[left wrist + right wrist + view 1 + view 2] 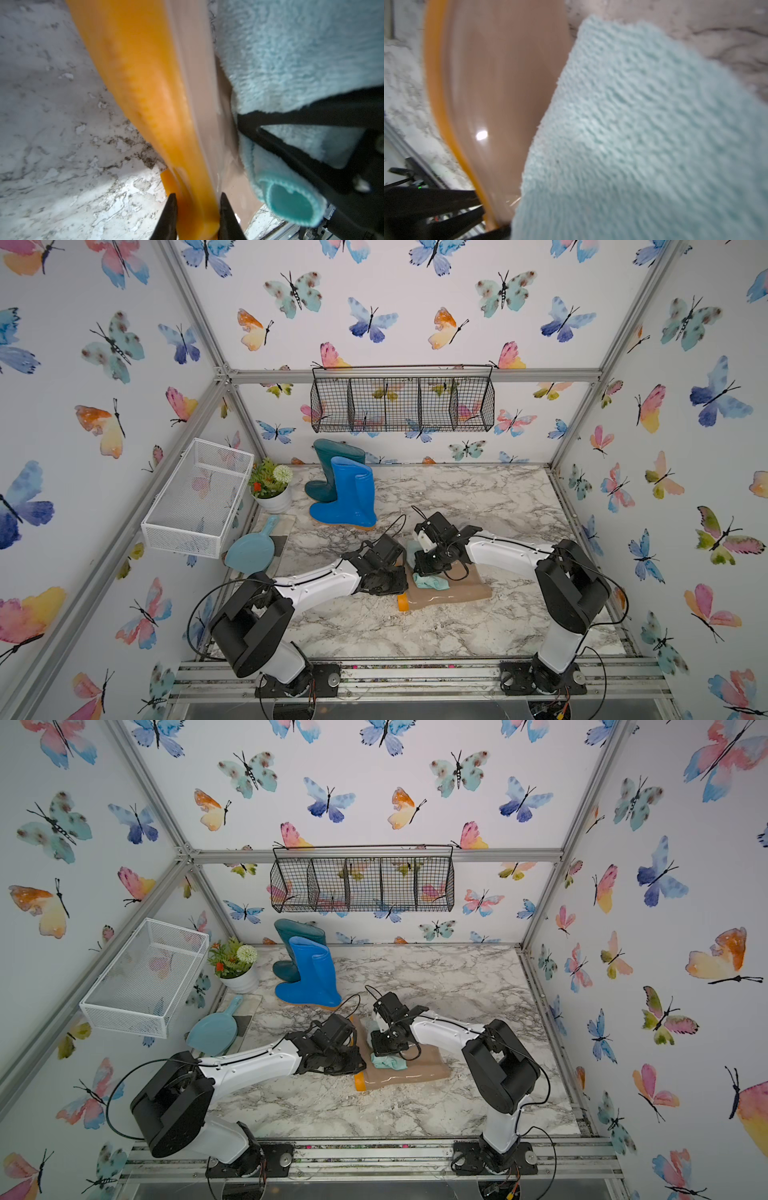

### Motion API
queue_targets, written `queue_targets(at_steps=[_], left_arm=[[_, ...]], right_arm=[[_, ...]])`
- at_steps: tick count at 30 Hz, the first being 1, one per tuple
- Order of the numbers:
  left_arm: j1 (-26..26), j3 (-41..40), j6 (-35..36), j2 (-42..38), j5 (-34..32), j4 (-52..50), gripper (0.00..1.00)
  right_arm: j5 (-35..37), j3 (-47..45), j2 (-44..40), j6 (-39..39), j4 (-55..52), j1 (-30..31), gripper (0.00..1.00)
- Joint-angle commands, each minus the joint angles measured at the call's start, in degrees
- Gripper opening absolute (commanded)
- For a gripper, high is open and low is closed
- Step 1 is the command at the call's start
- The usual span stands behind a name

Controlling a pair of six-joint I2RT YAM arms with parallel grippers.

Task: Wipe the rubber boots with a cloth
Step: Wipe the dirt off the rubber boot.

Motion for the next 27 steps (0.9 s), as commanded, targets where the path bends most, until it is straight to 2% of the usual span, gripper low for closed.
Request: queue_targets(at_steps=[1, 4, 8, 11, 13, 15, 19, 21, 24, 27], left_arm=[[-2.2, -2.1, 0.7, 4.1, 3.1, 5.5, 0.00], [-2.3, -2.2, 0.7, 3.9, 3.1, 5.5, 0.00], [-2.3, -2.9, 0.5, 3.0, 2.8, 5.6, 0.00], [-2.4, -3.8, -0.1, 2.5, 2.6, 6.0, 0.00], [-2.4, -3.9, -0.5, 2.8, 2.8, 6.7, 0.00], [-2.4, -3.3, -0.5, 3.5, 3.1, 6.8, 0.00], [-2.7, -2.3, -0.6, 3.5, 2.7, 6.5, 0.00], [-2.8, -2.3, -0.6, 3.1, 2.2, 6.4, 0.00], [-2.8, -2.7, -0.8, 2.7, 1.7, 6.1, 0.00], [-2.8, -3.0, -1.3, 2.2, 1.6, 6.5, 0.00]], right_arm=[[-1.4, 0.0, -0.5, -1.5, 2.6, -0.2, 0.03], [2.5, -0.9, 0.7, -3.4, -3.7, -6.0, 0.03], [3.5, -6.7, -2.2, -5.3, -6.5, -21.0, 0.03], [7.9, -6.1, -3.7, -8.5, -9.3, -24.7, 0.03], [5.3, -5.8, -3.9, -8.0, -8.7, -24.4, 0.02], [1.6, -5.9, -4.2, -5.3, -6.1, -21.6, 0.02], [1.1, -2.0, -3.5, -0.9, -2.5, -7.0, 0.02], [-1.0, -0.4, -2.3, 0.4, -0.3, -2.0, 0.03], [0.0, 1.1, -1.3, -0.8, -1.0, -0.5, 0.02], [7.2, 1.8, -1.3, -5.5, -6.6, -3.7, 0.03]])
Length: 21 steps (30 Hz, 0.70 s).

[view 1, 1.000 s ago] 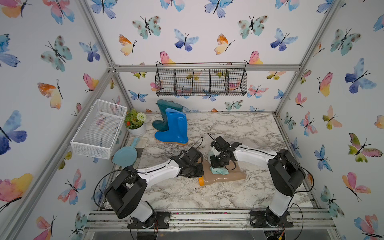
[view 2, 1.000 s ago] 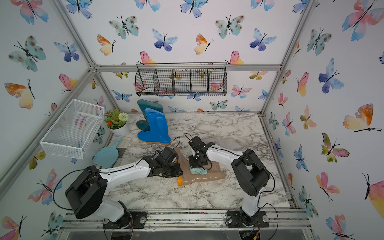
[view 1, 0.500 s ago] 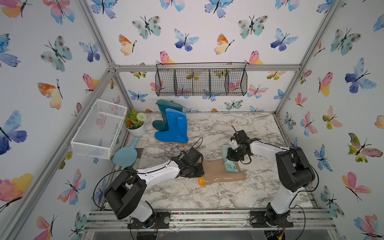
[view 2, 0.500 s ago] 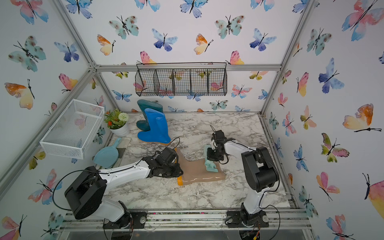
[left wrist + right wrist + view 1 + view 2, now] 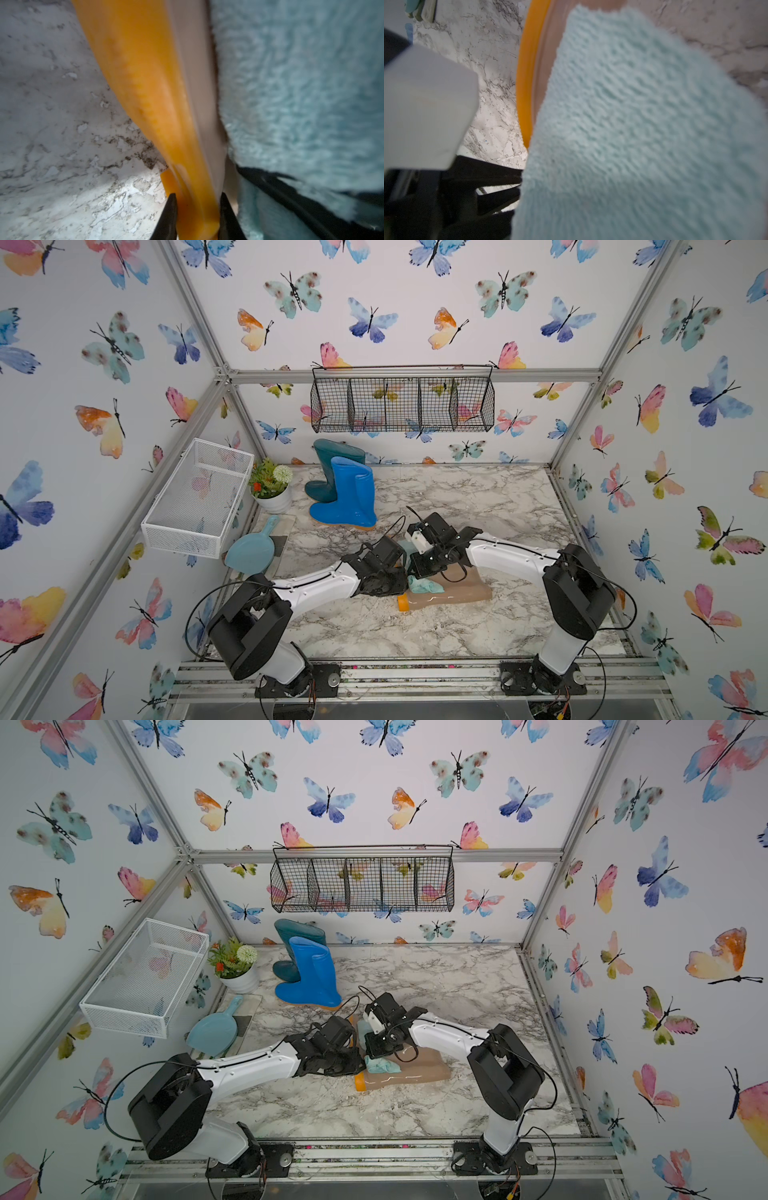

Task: Wipe the rubber boots with a cloth
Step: Wipe the dirt off the rubber boot.

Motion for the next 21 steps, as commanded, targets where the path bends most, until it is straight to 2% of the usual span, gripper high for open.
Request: queue_targets(at_steps=[1, 5, 8, 9, 11, 13, 14, 17, 19, 21], left_arm=[[-2.0, -2.1, 0.2, 3.0, 2.7, 5.2, 0.00], [-2.1, -1.7, -0.6, 3.6, 1.1, 6.1, 0.00], [-2.2, 0.9, -0.5, 5.1, 0.7, 5.3, 0.01], [-2.4, 1.5, -0.5, 5.1, -0.2, 4.6, 0.07], [-2.9, 2.4, -0.8, 4.3, -2.6, 3.5, 0.25], [-2.9, 2.3, -1.2, 3.0, -4.0, 2.7, 0.35], [-2.9, 2.0, -1.5, 2.1, -4.5, 2.4, 0.37], [-3.0, 0.4, -2.3, -0.4, -5.6, 2.8, 0.37], [-2.9, -0.8, -2.8, -1.5, -5.6, 3.8, 0.33], [-2.9, -1.5, -2.9, -1.7, -5.3, 4.4, 0.29]], right_arm=[[6.3, 0.3, 0.9, -3.3, -6.0, -7.8, 0.03], [1.7, -4.6, -1.6, -4.7, -6.7, -23.9, 0.02], [4.4, -3.2, -3.3, -7.1, -9.7, -24.9, 0.02], [2.7, -3.4, -4.0, -6.6, -9.4, -24.8, 0.03], [-0.9, -5.0, -6.4, -4.1, -6.8, -23.3, 0.02], [-0.7, -5.5, -8.2, -1.5, -4.7, -19.1, 0.02], [-0.4, -5.1, -8.4, 0.0, -3.9, -16.1, 0.03], [-1.7, -3.9, -7.2, 4.4, -0.6, -7.4, 0.02], [-3.8, -2.8, -4.4, 6.4, 2.0, -1.9, 0.02], [-6.0, -1.6, -1.1, 6.7, 2.3, 0.6, 0.03]])
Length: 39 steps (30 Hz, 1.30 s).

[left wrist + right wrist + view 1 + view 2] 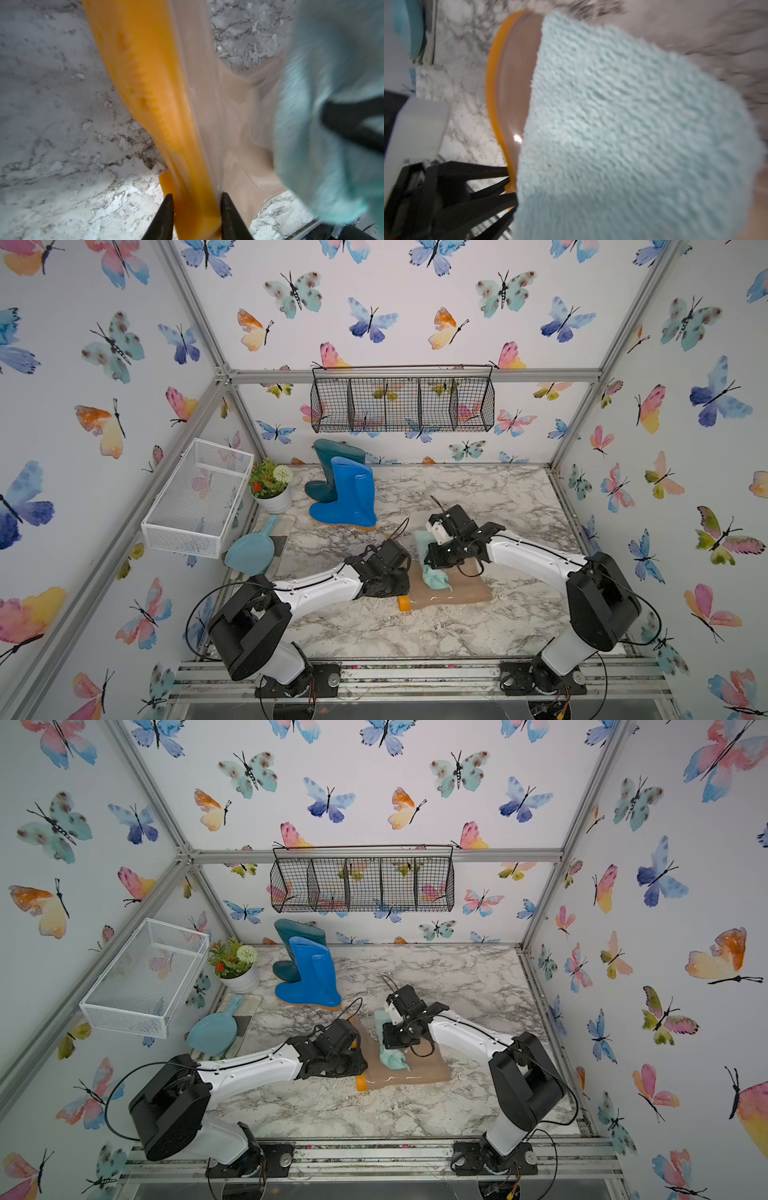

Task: Wipe the rubber boots with a cloth
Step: Wipe the dirt off the rubber boot.

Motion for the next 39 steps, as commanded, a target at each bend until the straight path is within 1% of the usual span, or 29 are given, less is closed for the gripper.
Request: queue_targets(at_steps=[1, 3, 5, 8, 10, 12, 13, 14, 17, 21, 22, 24, 26, 29, 30, 33, 35, 36, 38, 39], left_arm=[[-0.5, -1.3, -0.1, -0.7, -0.1, 4.4, 0.29], [-0.6, -1.4, -0.2, -0.2, 0.2, 4.4, 0.29], [-0.5, -1.6, -0.1, -0.1, 0.4, 4.6, 0.29], [-0.6, -2.3, -0.2, -0.2, 0.9, 5.3, 0.27], [-0.6, -2.9, -0.3, -0.4, 1.4, 6.3, 0.25], [-0.6, -3.6, -0.6, -0.4, 1.7, 7.3, 0.24], [-0.6, -4.0, -0.8, -0.3, 1.9, 8.0, 0.23], [-0.5, -4.5, -1.1, -0.3, 2.1, 8.6, 0.21], [-0.6, -5.8, -2.3, -0.2, 2.6, 10.5, 0.15], [-0.5, -5.0, -2.2, 0.4, 2.1, 9.5, 0.03], [-0.5, -4.3, -2.0, 0.8, 1.6, 8.7, 0.01], [-0.1, -2.7, -1.5, 1.8, 1.0, 7.4, 0.00], [0.1, -0.9, -0.7, 2.7, 0.4, 5.9, 0.00], [0.3, 1.3, -0.1, 3.4, -0.8, 4.2, 0.00], [0.3, 1.6, -0.2, 3.3, -1.0, 3.9, 0.04], [0.3, 1.5, -0.6, 2.3, -0.5, 4.1, 0.37], [0.3, 0.9, -1.1, 1.1, 0.0, 4.7, 0.47], [0.3, 0.4, -1.5, 0.1, 0.3, 4.9, 0.52], [0.3, -0.3, -2.1, -1.8, 0.8, 5.2, 0.62], [0.3, -0.8, -2.5, -2.7, 1.1, 5.4, 0.64]], right_arm=[[-4.3, 1.3, 4.9, 3.2, 1.3, 2.3, 0.02], [-1.9, 0.1, 6.0, 2.6, -0.3, 1.9, 0.02], [0.6, -1.3, 5.9, 1.3, -2.9, -0.1, 0.02], [2.2, -5.2, 3.4, -0.6, -6.6, -8.5, 0.03], [3.9, -7.8, 0.2, -2.7, -8.5, -16.0, 0.03], [5.8, -7.7, -1.3, -5.1, -10.1, -19.3, 0.02], [6.8, -6.7, -1.3, -6.0, -11.5, -19.6, 0.03], [6.9, -5.7, -1.0, -6.6, -12.3, -19.5, 0.02], [0.0, -5.6, -0.5, -3.8, -8.4, -17.9, 0.02], [-0.8, -2.0, 1.4, 2.5, -2.4, -5.1, 0.02], [-1.7, -0.6, 2.9, 3.8, -1.0, -1.8, 0.03], [-3.2, 2.6, 5.7, 4.4, -0.4, 2.0, 0.02], [-2.6, 4.9, 7.6, 3.1, -2.8, 2.7, 0.03], [4.5, 5.7, 7.3, -0.6, -7.7, 0.8, 0.02], [5.6, 5.0, 6.9, -1.6, -8.9, -0.9, 0.03], [5.5, 0.3, 4.2, -3.3, -10.4, -9.3, 0.03], [4.8, -3.4, 1.5, -4.2, -10.3, -15.0, 0.02], [5.1, -4.6, 0.1, -4.8, -10.3, -16.8, 0.02], [6.0, -5.4, -2.0, -5.6, -11.0, -17.6, 0.02], [4.8, -5.7, -2.6, -5.3, -11.0, -17.5, 0.03]])
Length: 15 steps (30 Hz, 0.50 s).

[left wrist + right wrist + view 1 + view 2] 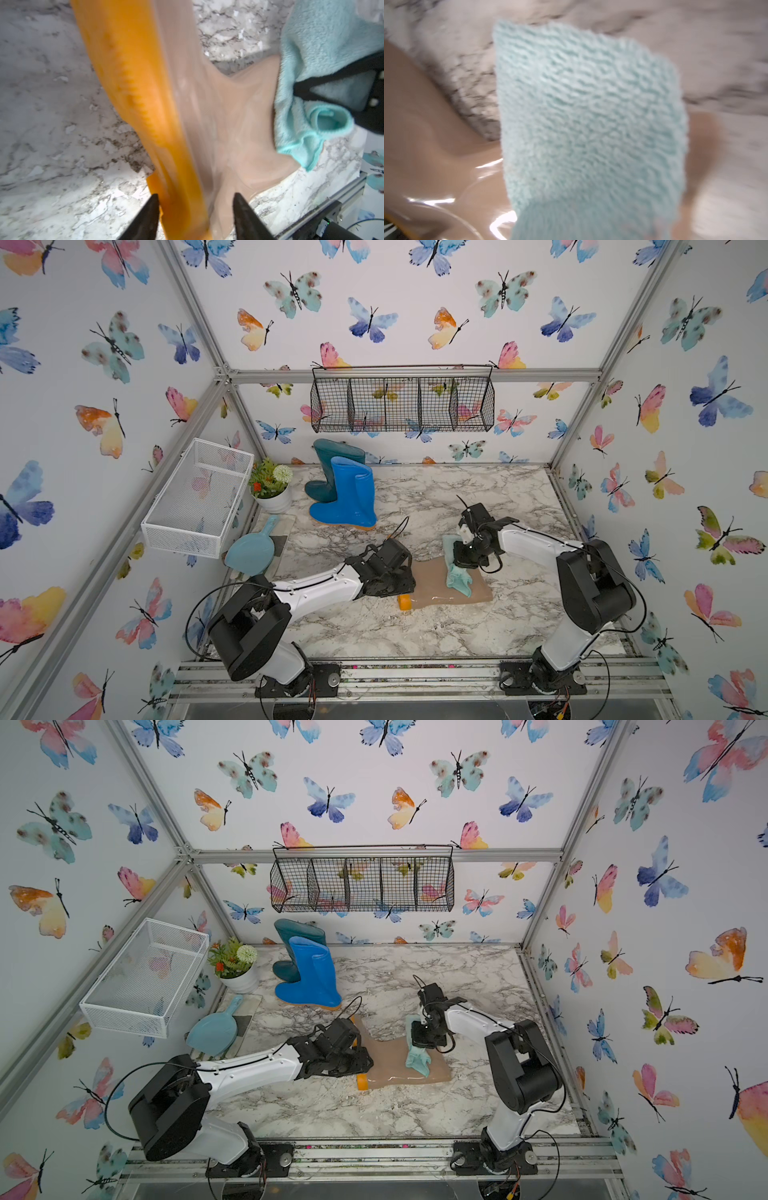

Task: Wipe the rubber boots with a cloth
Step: Wipe the dirt off the rubber boot.

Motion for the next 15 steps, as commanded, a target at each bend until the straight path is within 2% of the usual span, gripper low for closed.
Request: queue_targets(at_steps=[1, 4, 6, 9, 11, 13, 15], left_arm=[[0.1, -1.6, -0.9, -3.2, 0.9, 3.2, 0.64], [0.1, -3.4, -2.3, -4.7, 2.1, 5.3, 0.63], [0.1, -4.3, -3.0, -4.4, 2.9, 6.6, 0.57], [0.1, -5.3, -4.0, -3.1, 4.1, 8.0, 0.52], [0.1, -5.8, -4.7, -2.2, 4.3, 8.5, 0.51], [0.1, -6.3, -5.1, -1.6, 4.5, 9.0, 0.51], [0.1, -6.7, -5.3, -1.3, 4.5, 9.1, 0.51]], right_arm=[[-1.5, -1.4, -4.2, -1.4, -2.2, 1.4, 0.02], [-5.8, -2.8, -5.8, 2.7, 2.3, 5.0, 0.03], [-6.1, -1.4, -5.6, 4.8, 4.3, 10.1, 0.02], [-7.7, 0.6, -3.2, 7.1, 7.1, 17.5, 0.02], [-9.4, 1.3, -0.2, 7.9, 8.3, 21.2, 0.03], [-10.2, 1.5, 2.4, 8.2, 7.5, 22.7, 0.02], [-7.7, 0.7, 2.8, 8.2, 5.7, 22.3, 0.02]])
